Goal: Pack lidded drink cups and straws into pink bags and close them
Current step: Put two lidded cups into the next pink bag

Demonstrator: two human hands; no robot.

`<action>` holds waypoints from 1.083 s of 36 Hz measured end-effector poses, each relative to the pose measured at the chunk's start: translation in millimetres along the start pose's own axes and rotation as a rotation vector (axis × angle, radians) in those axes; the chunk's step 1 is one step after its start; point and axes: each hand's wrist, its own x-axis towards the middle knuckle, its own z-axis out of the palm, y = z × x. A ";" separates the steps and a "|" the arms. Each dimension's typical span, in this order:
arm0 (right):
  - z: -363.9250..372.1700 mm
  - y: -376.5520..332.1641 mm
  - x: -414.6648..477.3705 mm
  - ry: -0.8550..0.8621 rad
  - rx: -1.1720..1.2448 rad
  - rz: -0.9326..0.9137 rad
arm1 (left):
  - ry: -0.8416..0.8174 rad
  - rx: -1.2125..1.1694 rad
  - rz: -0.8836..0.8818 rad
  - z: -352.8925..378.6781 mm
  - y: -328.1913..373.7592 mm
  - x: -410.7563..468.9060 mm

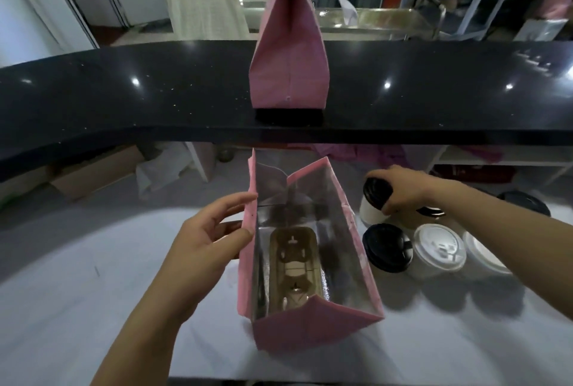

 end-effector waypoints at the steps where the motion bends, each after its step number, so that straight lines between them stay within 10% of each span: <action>1: -2.2 -0.5 -4.5 0.035 0.009 0.002 | -0.010 0.019 -0.001 -2.5 -0.3 1.9; 15: -87.4 -104.2 -176.3 0.556 0.009 -0.262 | -0.079 0.253 0.067 -17.1 -3.6 25.9; 39: 35.7 -206.4 -55.1 0.081 -0.214 -0.216 | -0.207 0.119 0.017 -50.4 -15.3 35.0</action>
